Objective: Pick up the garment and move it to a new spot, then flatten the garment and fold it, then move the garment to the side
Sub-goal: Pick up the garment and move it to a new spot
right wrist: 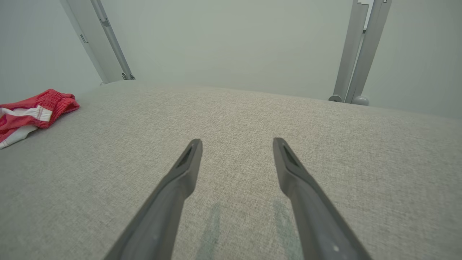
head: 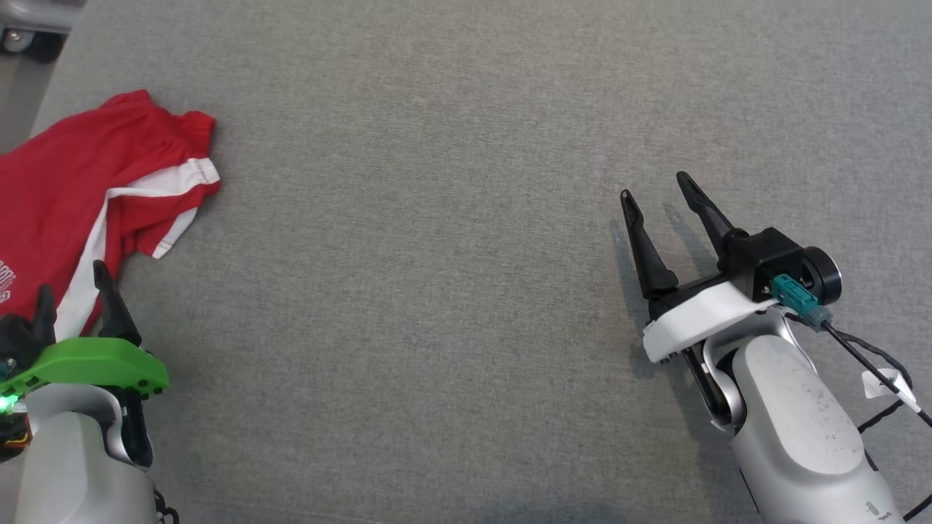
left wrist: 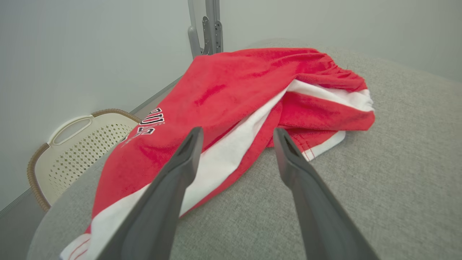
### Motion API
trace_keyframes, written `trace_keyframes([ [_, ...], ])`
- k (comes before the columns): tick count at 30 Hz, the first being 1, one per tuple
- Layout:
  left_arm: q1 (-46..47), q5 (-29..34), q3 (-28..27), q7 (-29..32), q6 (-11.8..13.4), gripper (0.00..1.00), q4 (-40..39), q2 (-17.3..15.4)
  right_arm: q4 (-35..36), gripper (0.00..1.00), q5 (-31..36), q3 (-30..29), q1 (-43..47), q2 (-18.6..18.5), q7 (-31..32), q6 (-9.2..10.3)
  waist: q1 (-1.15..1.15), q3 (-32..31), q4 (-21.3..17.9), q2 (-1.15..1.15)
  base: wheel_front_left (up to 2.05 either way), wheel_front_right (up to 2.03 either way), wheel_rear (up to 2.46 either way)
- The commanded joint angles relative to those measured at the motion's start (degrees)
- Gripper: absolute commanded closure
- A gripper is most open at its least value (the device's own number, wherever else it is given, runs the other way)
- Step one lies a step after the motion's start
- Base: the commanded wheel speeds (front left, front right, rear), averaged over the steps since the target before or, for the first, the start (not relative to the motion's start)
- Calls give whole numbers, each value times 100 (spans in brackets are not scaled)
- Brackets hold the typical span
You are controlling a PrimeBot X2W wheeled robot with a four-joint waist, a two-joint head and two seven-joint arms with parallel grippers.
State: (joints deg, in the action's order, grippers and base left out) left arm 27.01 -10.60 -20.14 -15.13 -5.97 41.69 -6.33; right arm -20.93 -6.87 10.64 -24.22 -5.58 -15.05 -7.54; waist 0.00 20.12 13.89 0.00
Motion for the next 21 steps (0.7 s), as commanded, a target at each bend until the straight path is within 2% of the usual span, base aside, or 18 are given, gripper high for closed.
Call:
trace_keyframes([
  [1,200,35,-30,1,-12,0,135,-103,60,0,-29,1,-84,-48,-16,10,0,359,-367,0,0,0,0],
  [6,555,166,-89,1,-10,0,610,-334,185,0,-44,-19,-123,-71,-16,11,0,526,-550,0,0,0,0],
  [16,1089,211,-222,10,367,0,1661,-680,309,0,-47,-108,-152,-117,-16,10,0,724,-765,0,0,0,0],
  [17,1142,198,-238,13,379,55,1711,-692,316,0,-52,-116,-151,-117,-16,10,0,732,-773,0,0,0,0],
  [18,1190,194,-242,13,382,100,1723,-705,321,0,-53,-119,-149,-121,-16,10,0,742,-783,0,0,0,0],
  [21,1226,224,-224,13,393,100,1726,-694,313,0,-63,-149,-140,-118,-16,10,0,753,-801,0,0,0,0],
])
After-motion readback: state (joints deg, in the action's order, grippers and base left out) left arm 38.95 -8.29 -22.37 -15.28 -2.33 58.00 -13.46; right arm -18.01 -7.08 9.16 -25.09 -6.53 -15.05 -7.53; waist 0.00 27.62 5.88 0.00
